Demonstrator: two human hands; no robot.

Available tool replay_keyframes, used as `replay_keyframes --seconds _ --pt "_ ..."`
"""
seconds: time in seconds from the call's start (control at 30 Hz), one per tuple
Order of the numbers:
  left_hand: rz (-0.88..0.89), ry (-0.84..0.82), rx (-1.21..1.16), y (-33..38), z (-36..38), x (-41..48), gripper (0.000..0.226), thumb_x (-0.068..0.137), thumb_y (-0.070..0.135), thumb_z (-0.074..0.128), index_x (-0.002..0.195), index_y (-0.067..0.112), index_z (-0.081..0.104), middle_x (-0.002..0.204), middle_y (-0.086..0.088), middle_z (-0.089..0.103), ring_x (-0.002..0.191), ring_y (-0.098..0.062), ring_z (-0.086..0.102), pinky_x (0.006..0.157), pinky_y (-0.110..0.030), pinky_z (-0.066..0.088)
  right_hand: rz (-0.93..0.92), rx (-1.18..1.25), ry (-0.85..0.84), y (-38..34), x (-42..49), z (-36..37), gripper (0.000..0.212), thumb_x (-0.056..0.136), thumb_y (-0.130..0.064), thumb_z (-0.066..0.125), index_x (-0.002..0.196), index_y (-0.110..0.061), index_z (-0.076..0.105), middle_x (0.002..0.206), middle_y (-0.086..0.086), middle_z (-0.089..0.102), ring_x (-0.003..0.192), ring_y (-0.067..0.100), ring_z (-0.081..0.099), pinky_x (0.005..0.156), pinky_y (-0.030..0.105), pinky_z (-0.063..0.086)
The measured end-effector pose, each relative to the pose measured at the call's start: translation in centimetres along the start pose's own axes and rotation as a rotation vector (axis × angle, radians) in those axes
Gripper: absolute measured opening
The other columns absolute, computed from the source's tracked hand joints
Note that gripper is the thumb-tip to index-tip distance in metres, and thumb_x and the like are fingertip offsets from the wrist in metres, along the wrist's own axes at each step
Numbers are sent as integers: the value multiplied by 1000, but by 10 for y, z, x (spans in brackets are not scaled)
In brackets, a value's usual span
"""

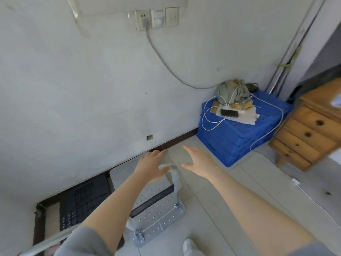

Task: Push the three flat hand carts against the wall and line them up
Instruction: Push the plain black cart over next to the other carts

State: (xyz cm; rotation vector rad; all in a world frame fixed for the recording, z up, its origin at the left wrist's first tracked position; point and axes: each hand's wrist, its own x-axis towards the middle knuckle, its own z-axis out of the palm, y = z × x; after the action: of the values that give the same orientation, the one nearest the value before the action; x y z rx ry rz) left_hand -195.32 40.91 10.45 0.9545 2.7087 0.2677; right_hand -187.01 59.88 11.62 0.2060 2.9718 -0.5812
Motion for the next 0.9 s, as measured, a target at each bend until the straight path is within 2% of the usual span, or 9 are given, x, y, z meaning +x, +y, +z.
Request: replay_keyframes --seconds 0.1,0.3,0.53,0.73,0.9 --pt "110 -32 27 39 -6 -11 68 90 54 46 148 33 18 150 0 35 133 -24 36 111 -42 30 113 -6 76 11 -52 -12 70 90 -43 58 147 -22 24 143 7 46 127 27 46 102 43 41" --pt "363 -61 155 130 -2 -37 67 90 54 45 148 30 21 149 1 38 133 -24 38 109 -41 31 363 -81 174 42 -165 -33 68 86 -50 57 143 -21 32 122 9 58 110 29 56 89 41 47" --pt "605 -106 228 256 20 -98 67 90 55 45 147 29 22 146 -1 41 133 -25 37 111 -42 31 657 -107 245 83 -333 -43 65 86 -49 56 141 -23 36 134 9 55 123 30 50 100 41 42" --pt "810 -150 224 369 68 -194 65 90 55 44 146 31 23 146 1 41 131 -24 38 111 -42 28 873 -91 230 99 -496 -27 66 86 -51 54 141 -23 32 134 11 52 125 28 48 101 43 39" --pt "997 -213 274 462 120 -281 66 89 57 43 146 32 24 146 1 41 133 -24 37 109 -40 29 1086 -18 303 96 -644 -5 66 89 -51 53 143 -24 29 136 10 50 125 30 47 102 40 37"
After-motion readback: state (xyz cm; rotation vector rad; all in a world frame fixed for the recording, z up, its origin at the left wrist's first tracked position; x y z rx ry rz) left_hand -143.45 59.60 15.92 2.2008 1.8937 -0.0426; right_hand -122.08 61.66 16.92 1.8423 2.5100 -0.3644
